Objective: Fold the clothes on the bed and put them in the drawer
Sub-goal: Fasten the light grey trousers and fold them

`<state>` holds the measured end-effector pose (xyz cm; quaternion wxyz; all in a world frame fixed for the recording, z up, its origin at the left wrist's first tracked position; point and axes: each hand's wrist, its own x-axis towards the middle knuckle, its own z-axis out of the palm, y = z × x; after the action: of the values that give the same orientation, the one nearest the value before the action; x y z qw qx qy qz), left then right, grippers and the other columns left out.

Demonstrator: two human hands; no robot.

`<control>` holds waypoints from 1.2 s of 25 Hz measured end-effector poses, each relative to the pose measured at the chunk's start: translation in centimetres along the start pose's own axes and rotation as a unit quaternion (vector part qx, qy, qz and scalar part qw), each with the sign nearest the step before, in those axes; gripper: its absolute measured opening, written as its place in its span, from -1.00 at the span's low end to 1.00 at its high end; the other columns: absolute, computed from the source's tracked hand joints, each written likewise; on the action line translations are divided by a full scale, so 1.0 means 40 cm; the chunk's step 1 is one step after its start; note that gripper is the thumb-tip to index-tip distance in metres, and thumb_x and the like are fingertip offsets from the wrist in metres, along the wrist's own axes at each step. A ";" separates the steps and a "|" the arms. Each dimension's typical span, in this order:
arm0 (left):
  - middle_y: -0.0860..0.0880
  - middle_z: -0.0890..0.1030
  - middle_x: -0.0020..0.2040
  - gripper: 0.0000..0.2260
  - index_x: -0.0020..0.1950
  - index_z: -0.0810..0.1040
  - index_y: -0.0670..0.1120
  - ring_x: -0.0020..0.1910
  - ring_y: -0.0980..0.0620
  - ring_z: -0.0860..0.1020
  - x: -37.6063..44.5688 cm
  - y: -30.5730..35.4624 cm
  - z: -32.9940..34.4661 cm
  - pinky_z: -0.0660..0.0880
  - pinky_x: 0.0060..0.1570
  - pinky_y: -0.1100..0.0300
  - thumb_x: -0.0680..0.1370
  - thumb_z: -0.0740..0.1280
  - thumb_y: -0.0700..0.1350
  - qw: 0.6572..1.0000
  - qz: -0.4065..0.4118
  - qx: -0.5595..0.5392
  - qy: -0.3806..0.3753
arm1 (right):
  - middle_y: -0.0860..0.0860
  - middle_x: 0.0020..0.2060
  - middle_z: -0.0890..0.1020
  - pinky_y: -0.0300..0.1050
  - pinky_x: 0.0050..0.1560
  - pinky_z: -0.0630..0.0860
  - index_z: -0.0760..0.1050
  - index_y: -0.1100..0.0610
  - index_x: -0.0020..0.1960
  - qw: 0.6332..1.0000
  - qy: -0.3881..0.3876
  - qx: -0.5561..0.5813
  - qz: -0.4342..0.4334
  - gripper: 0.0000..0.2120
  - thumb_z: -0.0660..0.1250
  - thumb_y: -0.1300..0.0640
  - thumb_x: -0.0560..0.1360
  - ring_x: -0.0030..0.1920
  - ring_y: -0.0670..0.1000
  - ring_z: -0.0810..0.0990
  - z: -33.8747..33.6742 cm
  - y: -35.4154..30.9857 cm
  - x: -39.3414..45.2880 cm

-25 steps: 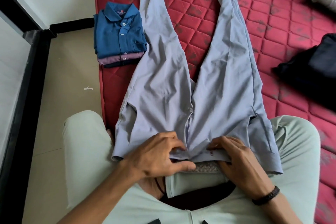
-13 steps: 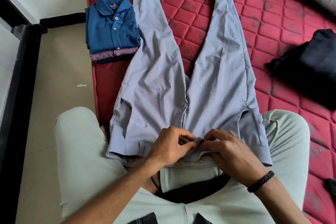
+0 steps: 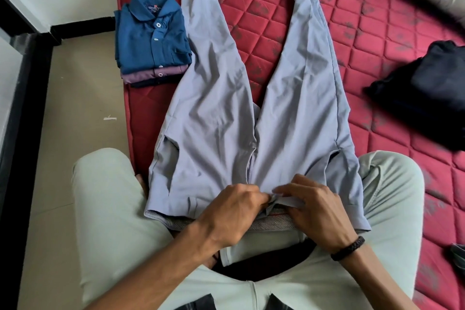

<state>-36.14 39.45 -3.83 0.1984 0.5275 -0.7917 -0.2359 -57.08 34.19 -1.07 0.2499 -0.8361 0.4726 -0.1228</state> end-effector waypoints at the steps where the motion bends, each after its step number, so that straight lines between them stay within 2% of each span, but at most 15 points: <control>1: 0.05 0.56 -0.10 -0.80 0.13 0.62 0.02 -0.10 0.04 0.56 -0.005 0.001 -0.003 0.55 -0.07 0.12 0.60 0.33 -0.24 1.000 0.020 0.012 -0.009 | -0.18 -0.14 0.55 -0.04 -0.29 0.57 0.61 -0.24 0.10 1.000 -0.014 -0.010 -0.010 -0.67 0.28 0.01 0.38 -0.17 -0.08 0.62 -0.004 -0.002 -0.007; 3: 0.07 0.53 -0.03 -0.79 0.20 0.60 0.04 -0.02 0.06 0.52 -0.026 0.007 -0.009 0.54 0.02 0.15 0.61 0.34 -0.19 0.999 0.034 0.020 -0.038 | -0.18 -0.12 0.47 -0.09 -0.22 0.51 0.61 -0.20 0.02 0.998 -0.052 -0.027 -0.027 -0.70 0.29 0.05 0.35 -0.14 -0.08 0.56 -0.013 -0.001 -0.025; 5: 0.09 0.52 0.05 -0.72 0.29 0.54 0.08 0.05 0.10 0.48 -0.058 0.009 -0.020 0.49 0.12 0.21 0.59 0.40 -0.07 0.997 0.001 0.002 -0.077 | -0.21 -0.05 0.39 -0.15 -0.04 0.49 0.60 -0.19 0.00 0.990 -0.127 -0.037 -0.049 -0.72 0.29 0.03 0.34 -0.05 -0.12 0.51 -0.040 0.007 -0.046; 7: 0.10 0.52 0.10 -0.60 0.32 0.48 0.07 0.09 0.13 0.47 -0.088 0.008 -0.039 0.45 0.17 0.24 0.53 0.47 0.09 0.989 -0.040 -0.024 -0.144 | -0.24 0.02 0.40 -0.30 0.15 0.42 0.62 -0.18 0.08 0.967 -0.243 -0.063 -0.047 -0.67 0.27 -0.21 0.37 0.09 -0.17 0.50 -0.093 -0.014 -0.038; 8: 0.10 0.54 0.10 -0.57 0.29 0.51 0.06 0.08 0.14 0.49 -0.092 0.002 -0.051 0.46 0.16 0.25 0.50 0.50 0.17 0.980 -0.054 -0.046 -0.186 | -0.24 0.05 0.46 -0.32 0.20 0.40 0.62 -0.18 0.12 0.957 -0.279 -0.070 -0.039 -0.55 0.22 -0.35 0.37 0.14 -0.19 0.50 -0.108 -0.027 -0.018; 9: 0.10 0.58 0.07 -0.59 0.21 0.58 0.05 0.05 0.14 0.54 -0.086 -0.010 -0.068 0.49 0.12 0.24 0.47 0.51 0.22 0.968 -0.073 -0.095 -0.222 | -0.22 0.09 0.52 -0.25 0.22 0.45 0.61 -0.17 0.16 0.957 -0.279 -0.076 -0.025 -0.47 0.17 -0.43 0.38 0.18 -0.17 0.53 -0.112 -0.044 0.009; 11: 0.05 0.69 -0.01 -0.68 0.09 0.66 -0.02 -0.05 0.08 0.65 -0.042 -0.047 -0.107 0.60 0.02 0.09 0.50 0.50 0.19 0.925 -0.136 -0.240 -0.260 | -0.15 0.15 0.59 -0.02 0.17 0.54 0.57 -0.15 0.22 0.974 -0.185 -0.131 0.007 -0.59 0.25 -0.31 0.48 0.22 0.00 0.60 -0.073 -0.061 0.102; 12: 0.02 0.72 -0.06 -0.75 0.04 0.67 -0.06 -0.11 0.06 0.68 -0.005 -0.073 -0.118 0.61 -0.05 0.05 0.55 0.47 0.11 0.919 -0.163 -0.279 -0.227 | -0.10 0.14 0.61 0.01 0.12 0.57 0.58 -0.12 0.20 0.978 -0.127 -0.163 0.025 -0.70 0.31 -0.19 0.52 0.20 0.08 0.62 -0.040 -0.066 0.163; 13: 0.03 0.73 -0.12 -0.84 -0.01 0.67 -0.07 -0.17 0.10 0.67 0.040 -0.109 -0.120 0.58 -0.11 0.08 0.59 0.44 0.01 0.934 -0.185 -0.269 -0.147 | -0.05 0.12 0.63 0.02 0.06 0.58 0.59 -0.07 0.14 0.979 -0.101 -0.172 0.046 -0.77 0.35 -0.10 0.53 0.17 0.14 0.63 0.000 -0.070 0.219; 15: 0.08 0.71 -0.19 -0.94 -0.05 0.67 -0.03 -0.22 0.19 0.64 0.138 -0.183 -0.112 0.55 -0.09 0.16 0.61 0.41 -0.10 0.959 -0.222 -0.167 0.050 | 0.04 0.04 0.65 0.00 -0.06 0.54 0.58 0.02 0.03 0.981 -0.092 -0.147 0.088 -0.82 0.38 -0.04 0.50 0.08 0.22 0.64 0.071 -0.069 0.297; 16: 0.09 0.71 -0.20 -0.96 -0.05 0.67 -0.03 -0.22 0.19 0.64 0.183 -0.212 -0.103 0.58 -0.06 0.15 0.59 0.44 -0.11 0.954 -0.238 -0.150 0.102 | 0.07 0.00 0.65 -0.02 -0.13 0.50 0.58 0.04 -0.01 0.983 -0.086 -0.127 0.105 -0.84 0.37 -0.02 0.48 0.04 0.24 0.64 0.100 -0.061 0.316; 20: 0.16 0.61 -0.37 -0.84 -0.10 0.68 0.06 -0.36 0.28 0.56 0.275 -0.280 -0.047 0.54 -0.16 0.22 0.42 0.58 0.07 0.949 -0.276 -0.112 0.101 | -0.05 -0.12 0.61 -0.03 -0.21 0.50 0.60 -0.03 -0.07 0.994 0.008 -0.023 0.104 -0.91 0.36 0.04 0.43 -0.07 0.13 0.62 0.159 -0.025 0.300; 25: 0.14 0.64 -0.38 -0.77 -0.17 0.69 0.05 -0.34 0.25 0.59 0.284 -0.307 -0.030 0.53 -0.21 0.24 0.35 0.60 0.15 0.947 -0.285 -0.086 0.119 | -0.06 -0.10 0.59 0.01 -0.25 0.51 0.63 0.00 -0.06 0.998 0.064 -0.001 0.026 -0.91 0.34 0.11 0.51 -0.14 0.07 0.59 0.199 -0.012 0.282; 27: 0.13 0.62 -0.39 -0.76 -0.18 0.67 0.05 -0.31 0.18 0.61 0.288 -0.307 -0.023 0.56 -0.18 0.18 0.35 0.58 0.16 0.950 -0.281 -0.056 0.123 | -0.03 -0.12 0.61 0.03 -0.23 0.50 0.61 0.05 -0.11 0.998 0.032 0.024 -0.037 -0.89 0.31 0.18 0.49 -0.14 0.11 0.61 0.193 -0.018 0.280; 30: 0.13 0.56 -0.41 -0.74 -0.18 0.61 0.05 -0.27 0.08 0.62 0.281 -0.303 0.004 0.57 -0.16 0.10 0.37 0.55 0.18 0.951 -0.277 -0.021 0.137 | -0.05 -0.23 0.60 -0.02 -0.22 0.50 0.56 0.05 -0.20 0.982 -0.108 0.044 -0.147 -0.90 0.31 0.21 0.44 -0.21 0.04 0.60 0.161 -0.021 0.196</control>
<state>-31.35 25.03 -10.28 0.2429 0.7487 -0.5748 -0.2239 -49.50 29.81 -6.30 0.3151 -0.8930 0.3091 -0.0881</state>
